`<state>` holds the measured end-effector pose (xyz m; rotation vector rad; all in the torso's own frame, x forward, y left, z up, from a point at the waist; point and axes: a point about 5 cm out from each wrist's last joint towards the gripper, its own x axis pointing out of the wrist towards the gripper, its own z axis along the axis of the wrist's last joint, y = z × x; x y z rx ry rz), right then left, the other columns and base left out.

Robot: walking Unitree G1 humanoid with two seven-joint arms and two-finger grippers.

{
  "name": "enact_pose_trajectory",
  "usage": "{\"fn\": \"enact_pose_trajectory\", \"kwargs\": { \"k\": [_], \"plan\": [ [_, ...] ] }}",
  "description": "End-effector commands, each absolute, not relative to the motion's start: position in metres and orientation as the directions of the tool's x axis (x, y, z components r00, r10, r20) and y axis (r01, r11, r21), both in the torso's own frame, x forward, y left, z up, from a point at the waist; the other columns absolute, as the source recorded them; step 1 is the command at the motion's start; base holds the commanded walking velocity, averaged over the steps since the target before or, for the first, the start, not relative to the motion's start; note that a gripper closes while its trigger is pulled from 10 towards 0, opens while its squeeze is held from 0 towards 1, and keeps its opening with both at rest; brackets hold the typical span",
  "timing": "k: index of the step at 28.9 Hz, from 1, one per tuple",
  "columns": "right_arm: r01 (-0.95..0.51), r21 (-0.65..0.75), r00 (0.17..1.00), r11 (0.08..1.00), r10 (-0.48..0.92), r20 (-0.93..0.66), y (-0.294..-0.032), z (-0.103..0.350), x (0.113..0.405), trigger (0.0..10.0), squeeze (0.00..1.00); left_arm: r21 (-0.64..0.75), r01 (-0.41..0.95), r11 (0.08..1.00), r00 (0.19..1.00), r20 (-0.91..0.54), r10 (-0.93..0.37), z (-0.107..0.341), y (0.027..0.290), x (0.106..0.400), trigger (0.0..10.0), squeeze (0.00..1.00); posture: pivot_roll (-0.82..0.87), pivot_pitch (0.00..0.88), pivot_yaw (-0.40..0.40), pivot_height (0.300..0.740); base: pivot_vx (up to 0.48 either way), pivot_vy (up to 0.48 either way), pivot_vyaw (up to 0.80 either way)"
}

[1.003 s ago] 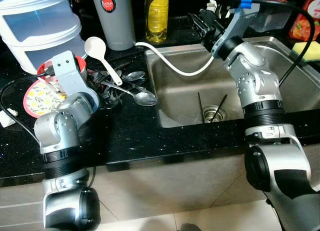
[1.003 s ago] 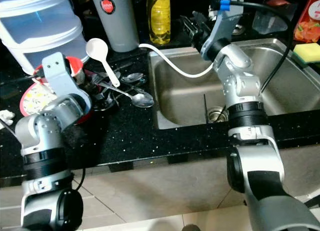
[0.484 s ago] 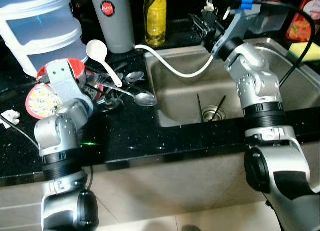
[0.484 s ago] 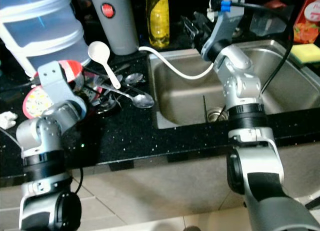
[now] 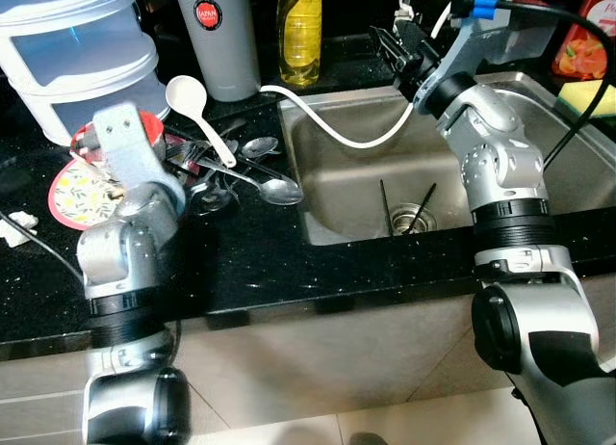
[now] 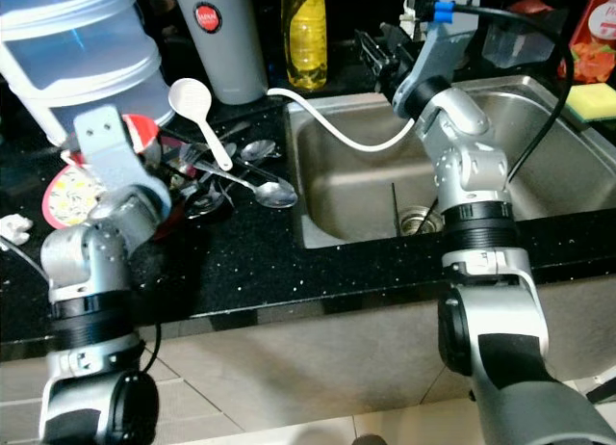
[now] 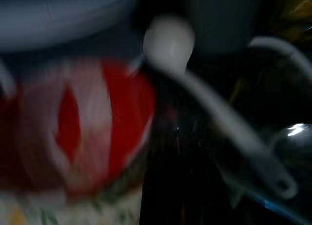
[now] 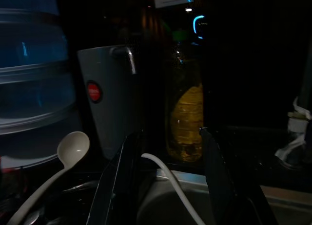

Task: Kitchen organization

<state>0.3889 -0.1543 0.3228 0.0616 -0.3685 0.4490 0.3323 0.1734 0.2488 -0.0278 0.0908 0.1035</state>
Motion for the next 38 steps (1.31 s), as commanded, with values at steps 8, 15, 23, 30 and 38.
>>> {"fn": "enact_pose_trajectory", "kwargs": {
  "k": [8, 15, 23, 30, 38],
  "plan": [
    [-0.458, -0.029, 0.822, 0.889, 0.436, 0.367, -0.144, 0.326, 0.389, 10.0, 0.0, 0.259, 0.098, 0.961, 0.989, -0.133, -0.065, 0.282, 0.225, 0.325, 10.0, 1.0, 0.03, 0.021, 0.048, 0.74, 0.0, 0.0, 0.0],
    [-0.461, -0.027, 0.822, 0.887, 0.439, 0.363, -0.143, 0.325, 0.389, 10.0, 0.0, 0.254, 0.199, 0.946, 0.96, -0.244, -0.136, 0.285, 0.259, 0.331, 10.0, 1.0, 0.03, 0.024, 0.053, 0.74, 0.0, 0.0, 0.0],
    [-0.446, -0.025, 0.829, 0.894, 0.424, 0.364, -0.149, 0.323, 0.388, 10.0, 0.0, 0.274, 0.373, 0.886, 0.888, -0.381, -0.256, 0.282, 0.276, 0.334, 10.0, 0.0, 0.02, 0.015, 0.062, 0.74, 0.0, 0.0, 0.0],
    [-0.45, -0.024, 0.826, 0.893, 0.426, 0.37, -0.146, 0.325, 0.389, 10.0, 0.0, 0.252, 0.476, 0.843, 0.811, -0.497, -0.309, 0.253, 0.279, 0.338, 10.0, 0.0, 0.02, 0.008, 0.063, 0.74, 0.0, 0.0, 0.0],
    [-0.45, -0.025, 0.826, 0.893, 0.426, 0.369, -0.146, 0.324, 0.388, 10.0, 0.0, 0.304, 0.501, 0.811, 0.776, -0.573, -0.265, 0.23, 0.289, 0.343, 0.0, 0.0, 0.01, 0.004, 0.065, 0.74, 0.0, 0.0, 0.0]
  ]
}}
